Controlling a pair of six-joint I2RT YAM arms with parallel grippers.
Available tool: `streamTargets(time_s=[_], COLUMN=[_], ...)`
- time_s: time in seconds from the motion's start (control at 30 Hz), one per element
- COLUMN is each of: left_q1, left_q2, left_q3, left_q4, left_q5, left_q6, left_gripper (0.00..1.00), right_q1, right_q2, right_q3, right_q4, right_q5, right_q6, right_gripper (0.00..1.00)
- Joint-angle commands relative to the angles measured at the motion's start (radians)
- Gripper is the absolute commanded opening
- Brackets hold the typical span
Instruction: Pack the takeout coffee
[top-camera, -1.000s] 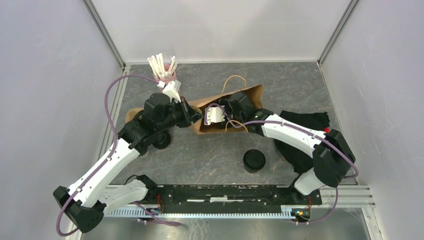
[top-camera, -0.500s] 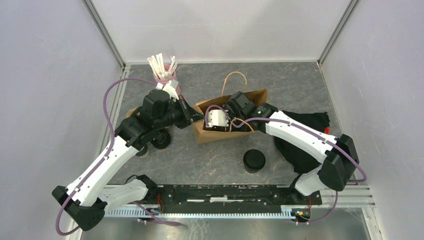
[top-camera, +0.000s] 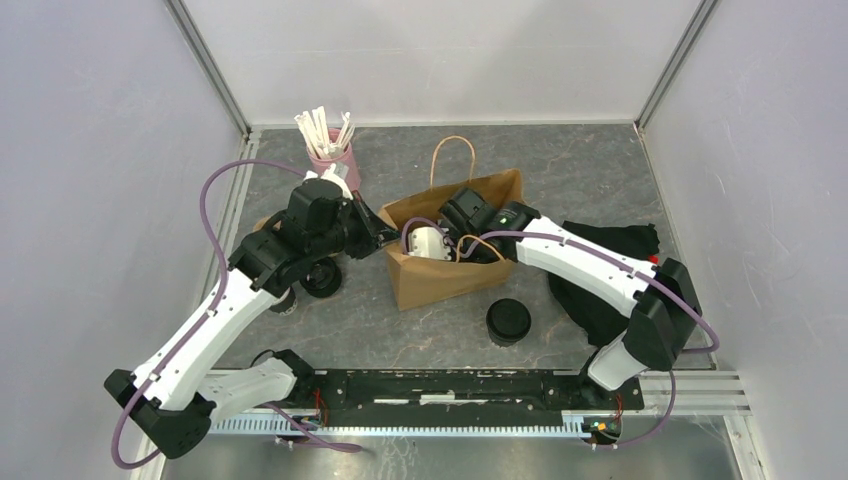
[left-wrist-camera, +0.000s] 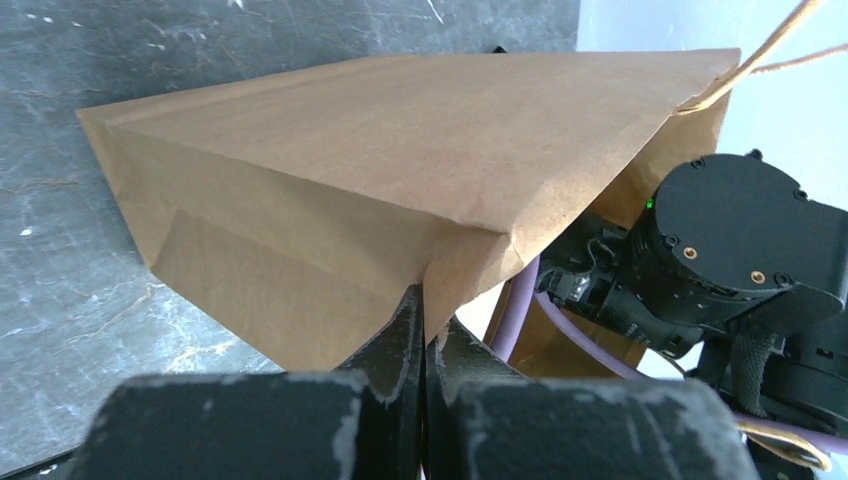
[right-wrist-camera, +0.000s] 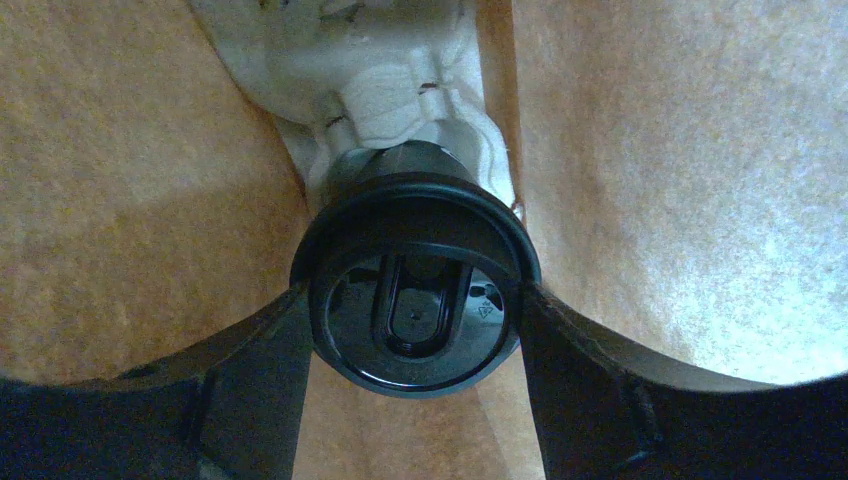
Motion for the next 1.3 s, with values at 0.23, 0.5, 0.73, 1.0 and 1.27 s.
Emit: streamTargets(time_s=[0.23,0.5,0.73,1.0,1.27], left_q1=[-0.007,-0.006,-0.005,-0.006,-0.004], left_q2=[0.028,0.047,0.076,0.080,0.078], left_q3=[0.120,0.131,0.127,0.116,0.115], left_q4=[-0.062,-0.079,-0.072,-0.046,-0.045], left_q5=[-0.138,-0.158,-0.140,-0.139,-0.146], left_q6=[0.071,0.127,0.160,0.181,0.212], left_gripper=[0.02,0.02,0.02,0.02,0.02], right_q1=[-0.005,-0.056,-0.053,-0.035,-0.022], right_q2=[0.096,0.147,0.182,0.087,0.020], right_q3=[-0.111,-0.140,-0.096,0.010,0.098], right_q4=[-0.024,0.010,-0.003,-0.031,-0.073], right_q5=[-0.038,-0.029,-0.062,-0.075,-0.046], right_q6=[0.020,0.011,0.028,0.107,0.150], right_gripper=[0.19,0.19,0.23,0.44,0.66])
